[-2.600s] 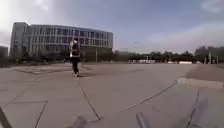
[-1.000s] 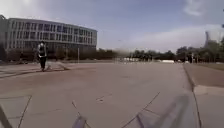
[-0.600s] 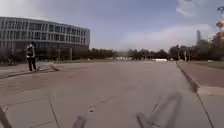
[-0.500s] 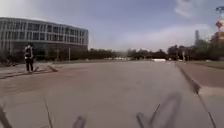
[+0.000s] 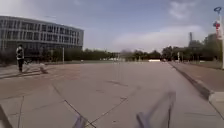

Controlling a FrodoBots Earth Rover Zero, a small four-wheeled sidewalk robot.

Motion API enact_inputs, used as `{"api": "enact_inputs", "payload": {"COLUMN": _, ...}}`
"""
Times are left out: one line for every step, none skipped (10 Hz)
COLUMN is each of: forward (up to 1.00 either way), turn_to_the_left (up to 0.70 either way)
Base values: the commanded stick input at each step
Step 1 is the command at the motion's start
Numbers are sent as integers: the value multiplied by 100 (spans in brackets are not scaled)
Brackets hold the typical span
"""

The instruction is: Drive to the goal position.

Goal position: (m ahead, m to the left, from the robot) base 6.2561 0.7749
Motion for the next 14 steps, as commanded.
{"api": "enact_inputs", "payload": {"forward": 100, "turn_to_the_left": 0}}
{"api": "enact_inputs", "payload": {"forward": 100, "turn_to_the_left": 0}}
{"api": "enact_inputs", "payload": {"forward": 100, "turn_to_the_left": 0}}
{"api": "enact_inputs", "payload": {"forward": 100, "turn_to_the_left": -22}}
{"api": "enact_inputs", "payload": {"forward": 100, "turn_to_the_left": -27}}
{"api": "enact_inputs", "payload": {"forward": 100, "turn_to_the_left": -27}}
{"api": "enact_inputs", "payload": {"forward": 100, "turn_to_the_left": -27}}
{"api": "enact_inputs", "payload": {"forward": 100, "turn_to_the_left": -27}}
{"api": "enact_inputs", "payload": {"forward": 100, "turn_to_the_left": -27}}
{"api": "enact_inputs", "payload": {"forward": 100, "turn_to_the_left": -27}}
{"api": "enact_inputs", "payload": {"forward": 100, "turn_to_the_left": -27}}
{"api": "enact_inputs", "payload": {"forward": 100, "turn_to_the_left": -27}}
{"api": "enact_inputs", "payload": {"forward": 100, "turn_to_the_left": -27}}
{"api": "enact_inputs", "payload": {"forward": 100, "turn_to_the_left": -27}}
